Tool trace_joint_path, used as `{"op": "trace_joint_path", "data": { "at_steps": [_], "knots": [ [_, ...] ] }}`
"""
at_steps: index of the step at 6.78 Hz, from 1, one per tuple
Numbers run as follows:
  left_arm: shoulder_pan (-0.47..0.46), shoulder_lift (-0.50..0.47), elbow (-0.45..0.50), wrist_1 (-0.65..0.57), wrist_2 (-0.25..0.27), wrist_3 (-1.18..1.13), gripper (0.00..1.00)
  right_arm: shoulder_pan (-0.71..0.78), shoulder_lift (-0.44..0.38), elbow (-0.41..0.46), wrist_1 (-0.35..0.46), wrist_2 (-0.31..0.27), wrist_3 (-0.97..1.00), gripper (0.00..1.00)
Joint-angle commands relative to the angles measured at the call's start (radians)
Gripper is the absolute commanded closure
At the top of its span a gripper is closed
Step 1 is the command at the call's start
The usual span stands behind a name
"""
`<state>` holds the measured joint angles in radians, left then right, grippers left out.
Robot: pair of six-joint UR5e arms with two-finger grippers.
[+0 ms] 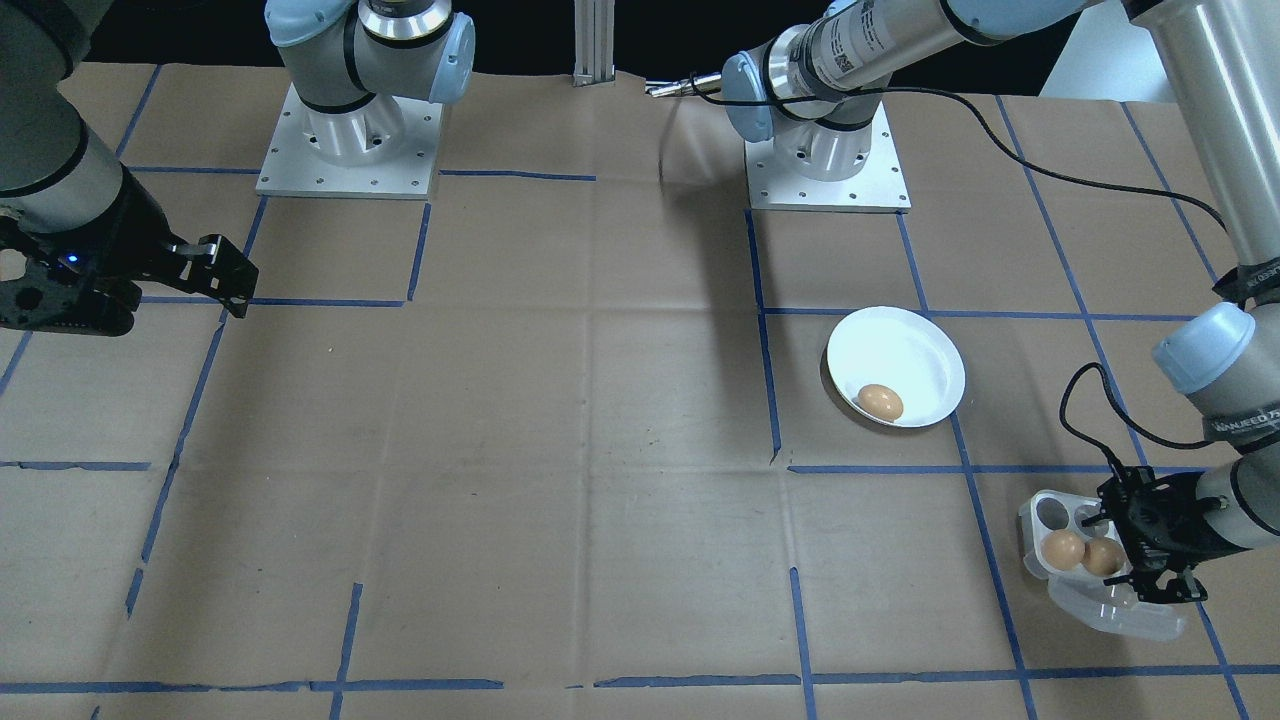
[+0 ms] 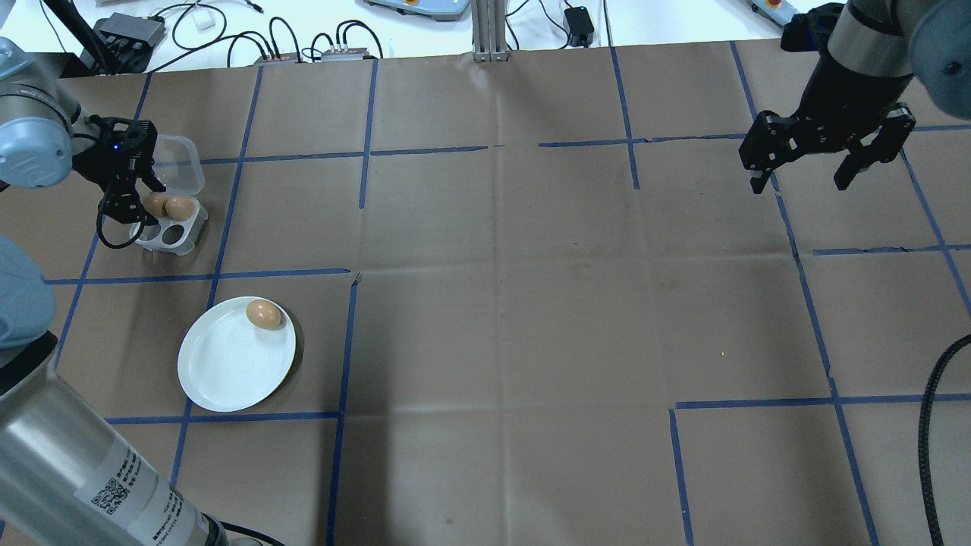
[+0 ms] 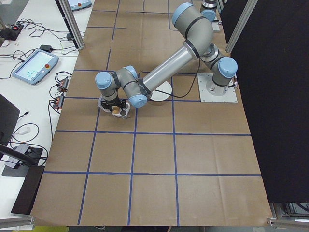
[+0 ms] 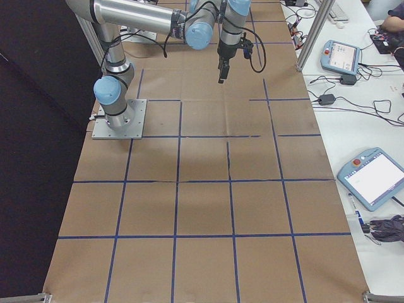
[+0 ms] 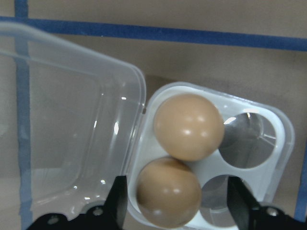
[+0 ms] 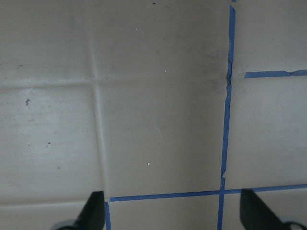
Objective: Place egg on plate
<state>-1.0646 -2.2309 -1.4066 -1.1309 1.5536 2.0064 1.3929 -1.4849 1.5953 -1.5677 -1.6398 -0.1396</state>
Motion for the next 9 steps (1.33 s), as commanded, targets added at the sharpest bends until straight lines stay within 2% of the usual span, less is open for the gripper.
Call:
{"op": "trace_joint_path", "data": {
  "at_steps": [1,2,4,6,7,9],
  "knots": [
    [0.000,-0.001,0.000,-0.003,0.073,0.000,0.63,0.000,0.000,0.000,0.000,0.000,0.000,0.00],
    [0.000,-0.001,0.001,-0.003,0.095,-0.001,0.73,0.000,0.000,0.000,0.000,0.000,0.000,0.00],
    [0.000,0.008,0.005,-0.003,0.097,-0.003,0.79,0.000,0.000,0.000,0.000,0.000,0.000,0.00],
    [0.000,0.023,0.006,-0.003,0.105,-0.004,0.83,0.000,0.000,0.000,0.000,0.000,0.000,0.00],
    [0.000,0.043,0.003,-0.004,0.137,-0.009,0.83,0.000,0.000,0.000,0.000,0.000,0.000,0.00],
    [-0.001,0.079,-0.002,-0.080,0.143,-0.009,0.87,0.000,0.000,0.000,0.000,0.000,0.000,0.00]
  ]
}}
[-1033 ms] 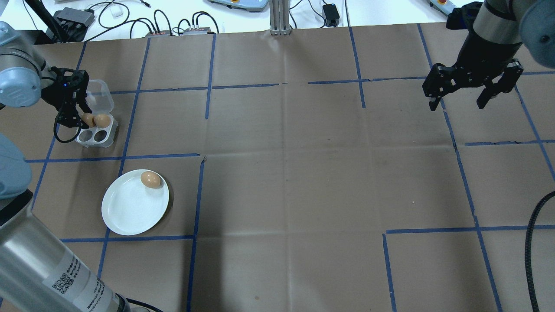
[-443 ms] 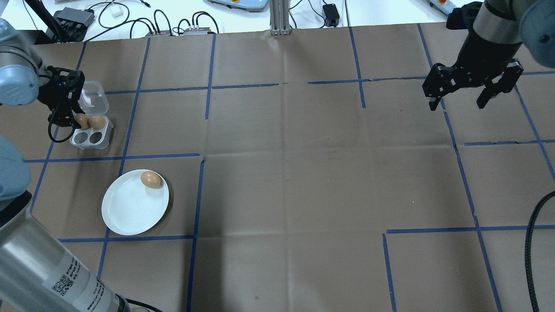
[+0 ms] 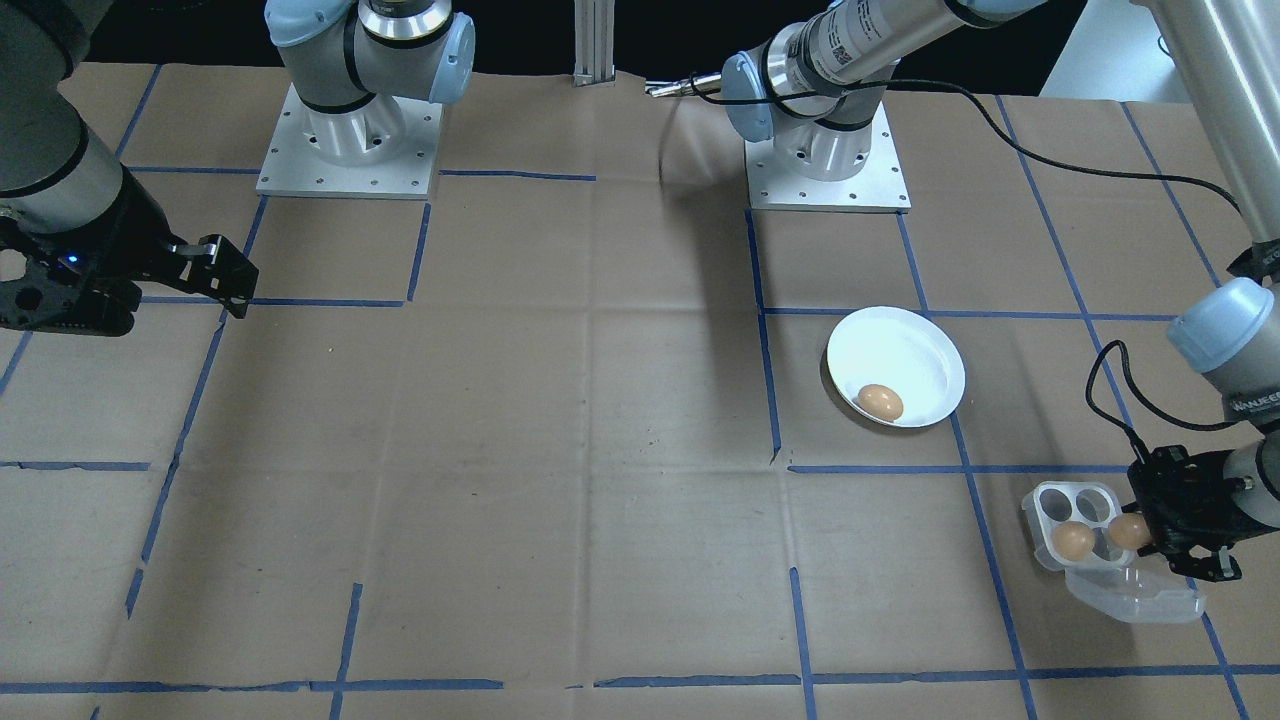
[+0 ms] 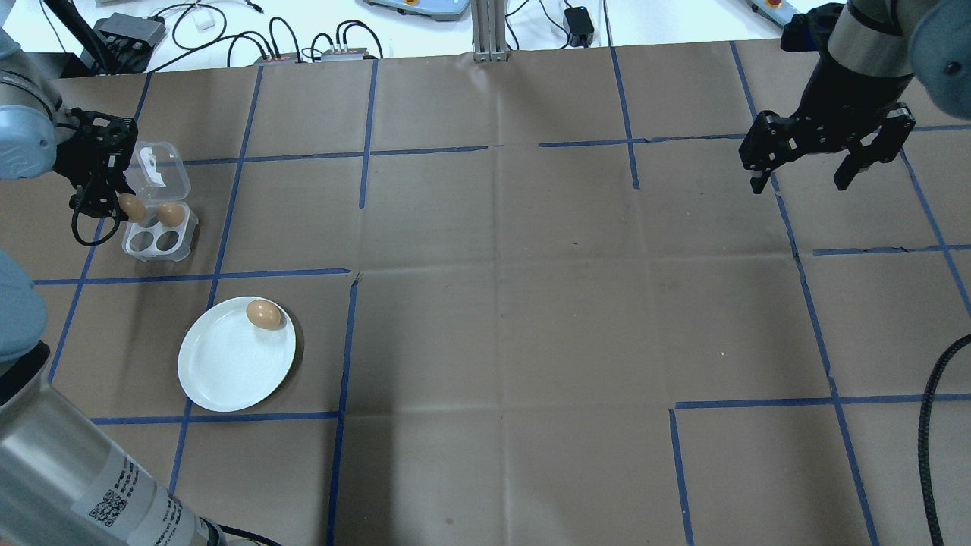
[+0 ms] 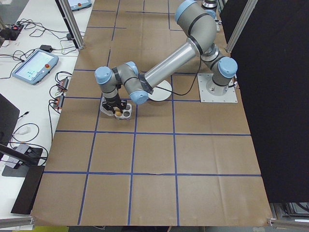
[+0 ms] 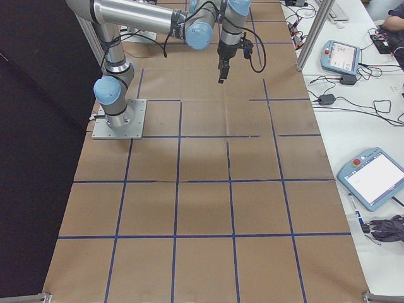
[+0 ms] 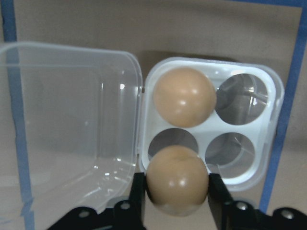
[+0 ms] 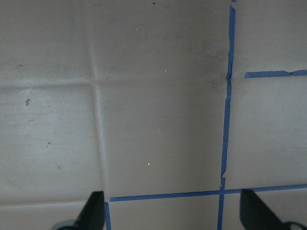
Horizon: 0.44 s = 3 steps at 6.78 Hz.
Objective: Place egg on plate
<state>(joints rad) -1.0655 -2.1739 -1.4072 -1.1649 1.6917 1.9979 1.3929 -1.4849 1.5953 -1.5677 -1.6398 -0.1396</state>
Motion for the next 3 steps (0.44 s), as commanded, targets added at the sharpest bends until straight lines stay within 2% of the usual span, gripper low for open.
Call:
{"op": "trace_joint_path", "data": {
  "at_steps": [1,3],
  "knots": [
    [-0.002,0.051,-0.012,-0.143,0.003,-0.004,0.88,0.000,0.000,0.000,0.000,0.000,0.000,0.00],
    [-0.010,0.107,-0.042,-0.281,-0.010,-0.058,0.89,0.000,0.000,0.000,0.000,0.000,0.000,0.00]
  ]
}}
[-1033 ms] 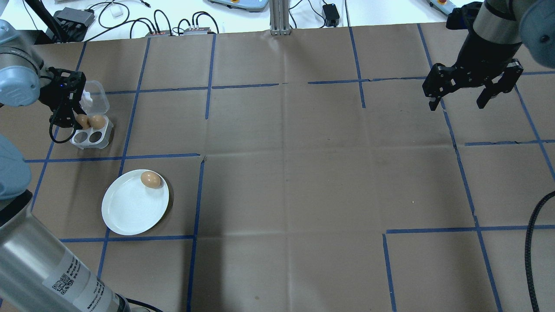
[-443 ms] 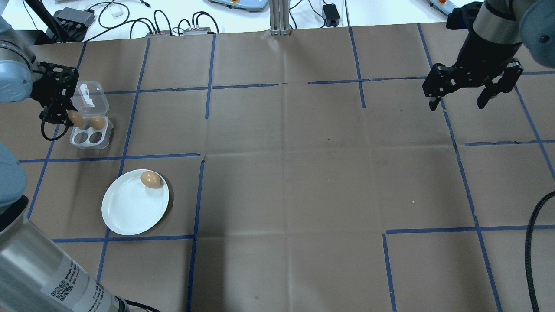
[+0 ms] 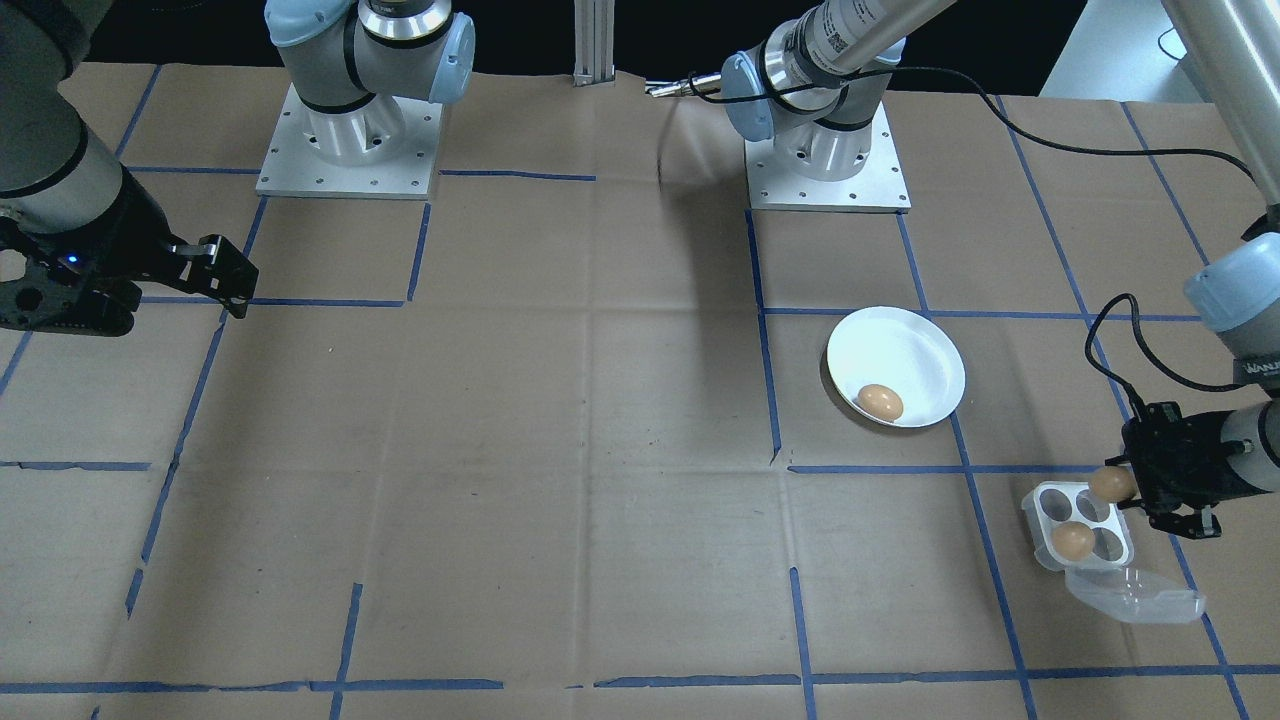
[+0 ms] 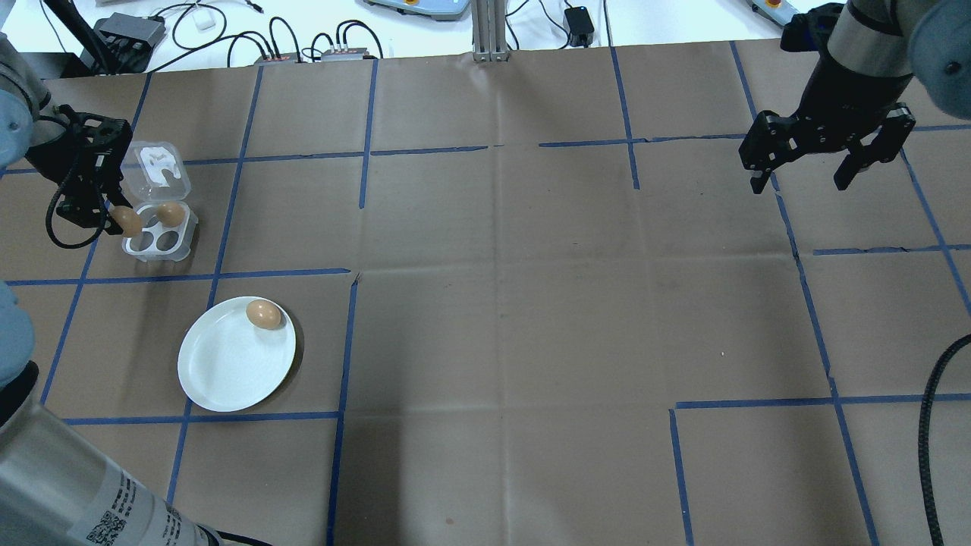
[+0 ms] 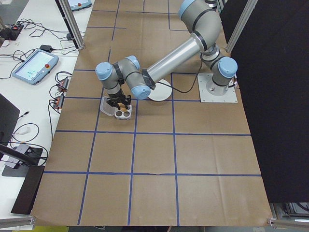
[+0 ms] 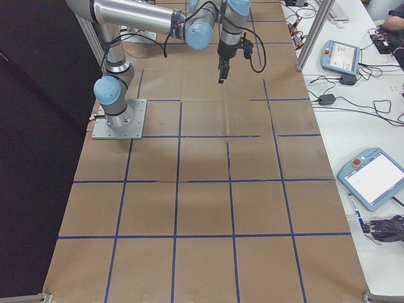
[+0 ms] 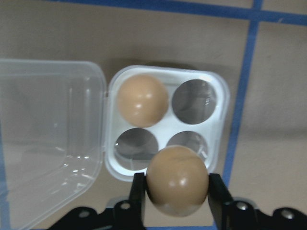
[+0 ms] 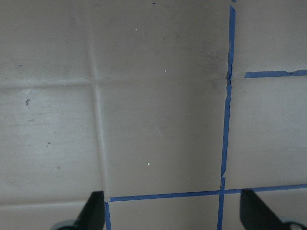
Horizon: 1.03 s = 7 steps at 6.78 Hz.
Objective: Place egg on plate
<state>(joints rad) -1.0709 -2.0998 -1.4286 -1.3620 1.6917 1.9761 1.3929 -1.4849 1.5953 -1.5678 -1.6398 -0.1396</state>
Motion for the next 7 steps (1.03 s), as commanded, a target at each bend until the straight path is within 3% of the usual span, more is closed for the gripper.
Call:
{"op": "trace_joint_path", "data": {
  "at_steps": [1,3,5,6,7],
  "knots": [
    [-0.007,0.067,-0.070,-0.138,-0.017,-0.125,0.90,0.000,0.000,0.000,0.000,0.000,0.000,0.00],
    [-0.017,0.162,-0.220,-0.195,-0.104,-0.276,0.90,0.000,0.000,0.000,0.000,0.000,0.000,0.00],
    [-0.069,0.198,-0.309,-0.215,-0.112,-0.301,0.90,0.000,0.000,0.000,0.000,0.000,0.000,0.00],
    [-0.084,0.187,-0.375,-0.254,-0.346,-0.299,0.02,0.000,0.000,0.000,0.000,0.000,0.000,0.00],
    [-0.084,0.187,-0.375,-0.256,-0.351,-0.299,0.01,0.000,0.000,0.000,0.000,0.000,0.000,0.00]
  ]
}}
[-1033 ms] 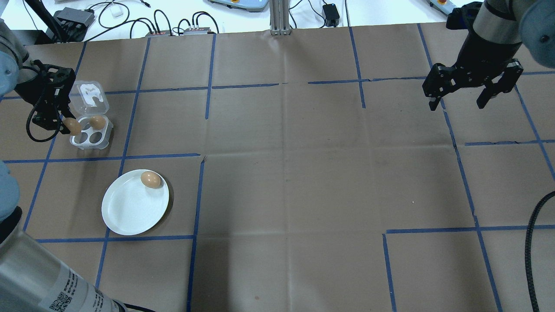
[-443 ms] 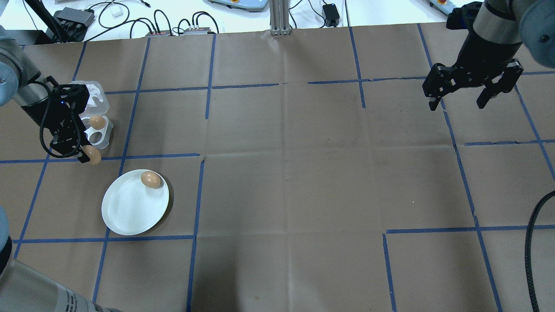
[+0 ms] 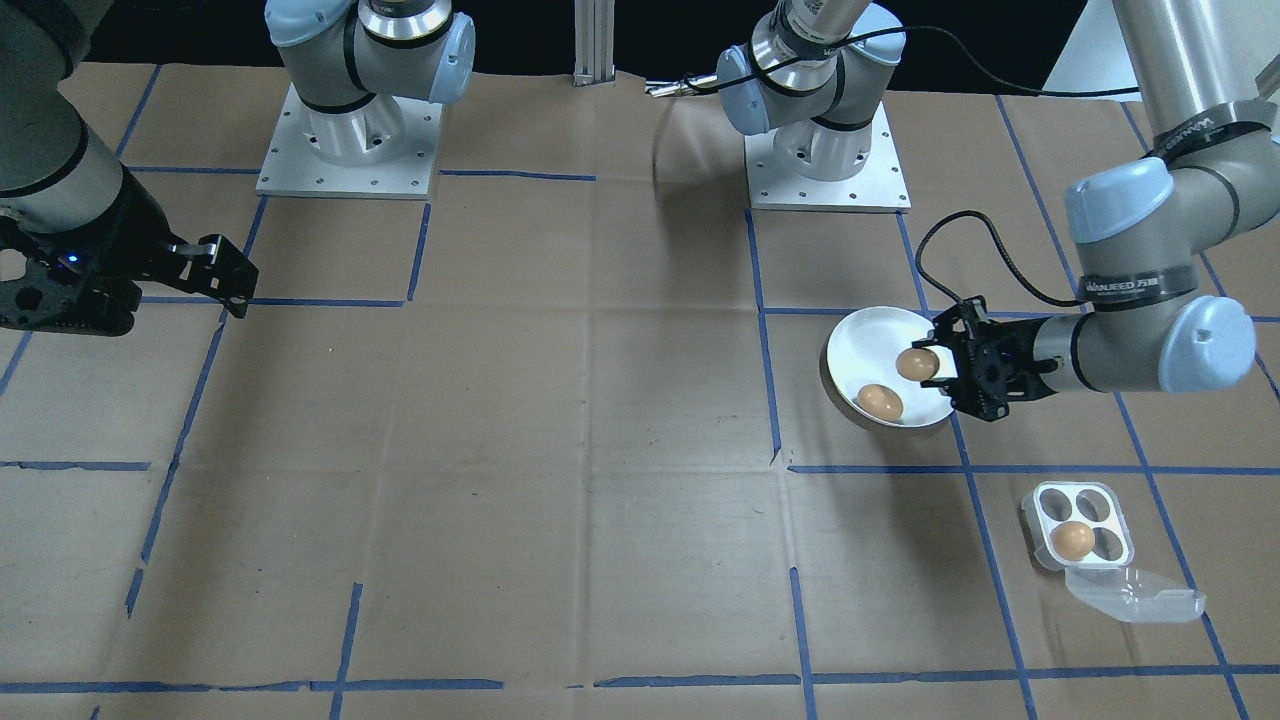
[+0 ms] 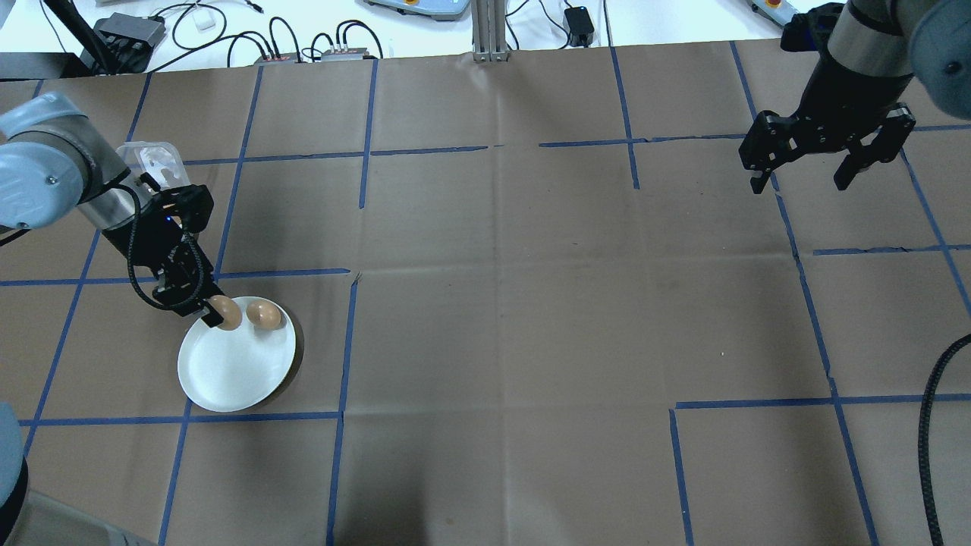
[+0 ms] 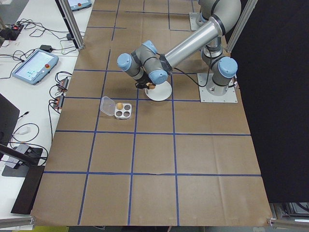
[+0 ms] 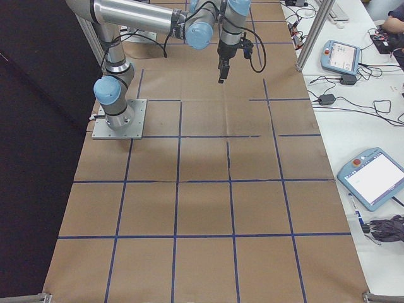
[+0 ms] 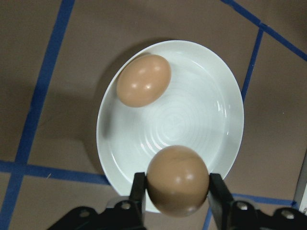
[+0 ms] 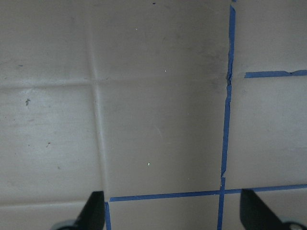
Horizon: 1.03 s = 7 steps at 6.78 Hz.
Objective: Place egg on plate
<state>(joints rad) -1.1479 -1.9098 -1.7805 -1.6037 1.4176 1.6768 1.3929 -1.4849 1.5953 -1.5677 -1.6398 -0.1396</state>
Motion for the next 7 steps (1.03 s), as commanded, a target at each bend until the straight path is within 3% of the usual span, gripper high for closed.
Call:
{"op": "trace_joint_path", "data": {
  "at_steps": [1,3,5,7],
  "knots": [
    [-0.007,-0.003,-0.023,-0.015,-0.075,-0.002,0.01,0.000,0.000,0.000,0.000,0.000,0.000,0.00],
    [-0.007,-0.002,-0.014,-0.015,-0.071,0.000,0.01,0.000,0.000,0.000,0.000,0.000,0.000,0.00],
    [0.003,0.000,0.057,-0.001,-0.071,-0.017,0.01,0.000,0.000,0.000,0.000,0.000,0.000,0.00],
    [0.007,-0.003,0.143,-0.001,-0.098,-0.311,0.02,0.000,0.000,0.000,0.000,0.000,0.000,0.00]
  ]
}}
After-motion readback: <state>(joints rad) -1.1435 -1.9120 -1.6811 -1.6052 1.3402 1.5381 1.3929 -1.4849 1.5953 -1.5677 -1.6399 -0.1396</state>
